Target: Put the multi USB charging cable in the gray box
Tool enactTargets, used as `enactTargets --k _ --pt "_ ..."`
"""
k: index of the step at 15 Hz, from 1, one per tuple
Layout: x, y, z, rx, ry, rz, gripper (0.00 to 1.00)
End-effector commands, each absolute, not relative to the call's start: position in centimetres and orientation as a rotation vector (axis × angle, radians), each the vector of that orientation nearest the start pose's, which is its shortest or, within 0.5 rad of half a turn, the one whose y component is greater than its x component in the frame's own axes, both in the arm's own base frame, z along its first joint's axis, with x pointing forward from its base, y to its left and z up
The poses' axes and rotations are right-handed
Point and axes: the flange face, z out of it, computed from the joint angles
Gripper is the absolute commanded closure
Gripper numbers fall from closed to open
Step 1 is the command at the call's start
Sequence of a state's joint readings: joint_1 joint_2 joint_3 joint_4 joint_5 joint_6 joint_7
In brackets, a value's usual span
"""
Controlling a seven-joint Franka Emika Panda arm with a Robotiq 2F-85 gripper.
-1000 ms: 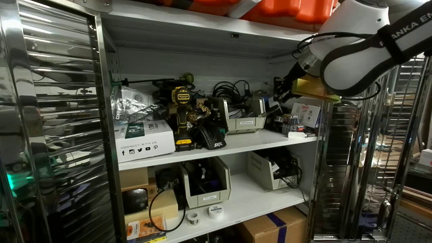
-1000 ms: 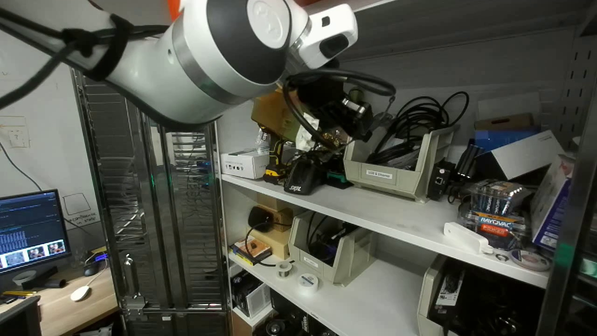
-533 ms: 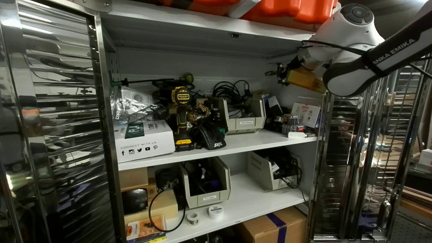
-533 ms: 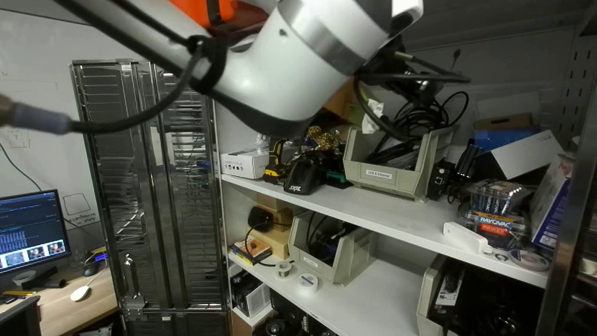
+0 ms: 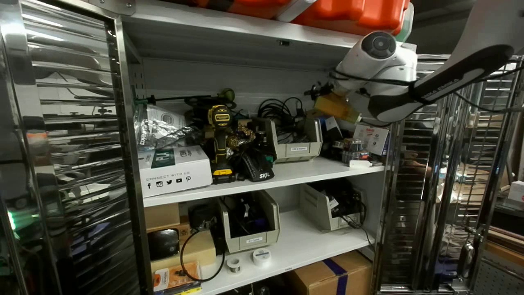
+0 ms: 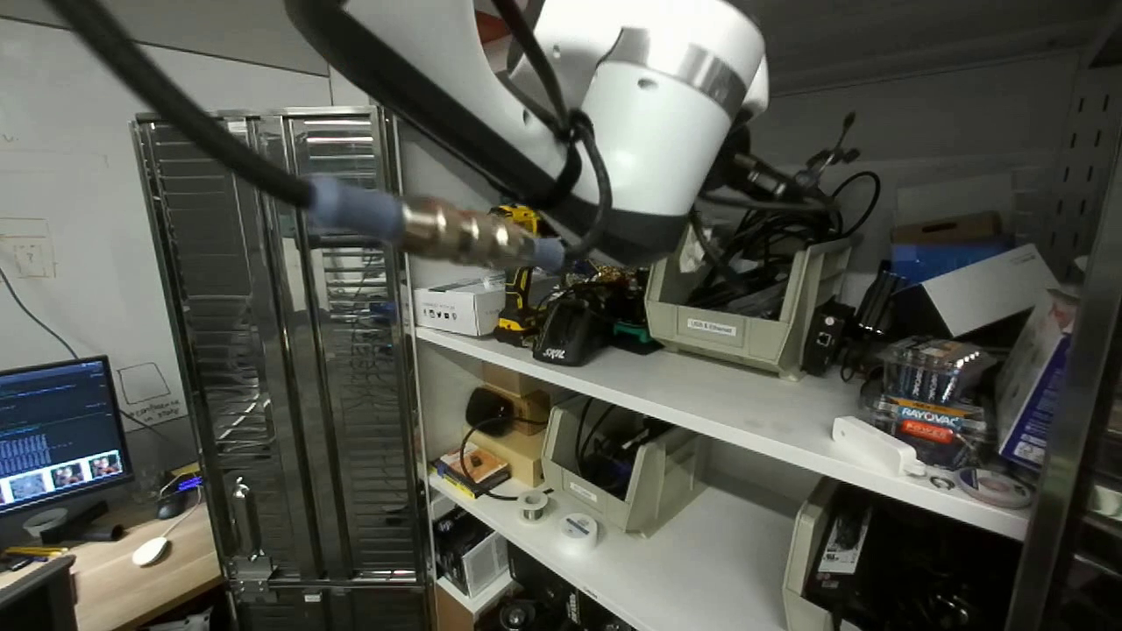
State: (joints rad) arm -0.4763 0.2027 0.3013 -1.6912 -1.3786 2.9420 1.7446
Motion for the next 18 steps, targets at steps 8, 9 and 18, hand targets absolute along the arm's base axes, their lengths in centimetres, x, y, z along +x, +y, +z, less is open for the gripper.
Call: enactTargets --k 8,9,18 --pt "70.7 -1.8 49.6 -2.355 0.896 -1.639 0.26" --pt "70.4 -1.9 50.7 -2.323 0.902 -1.655 0.17" --pt "65.1 -1.9 55.3 -2.255 0.812 -1.676 0.00"
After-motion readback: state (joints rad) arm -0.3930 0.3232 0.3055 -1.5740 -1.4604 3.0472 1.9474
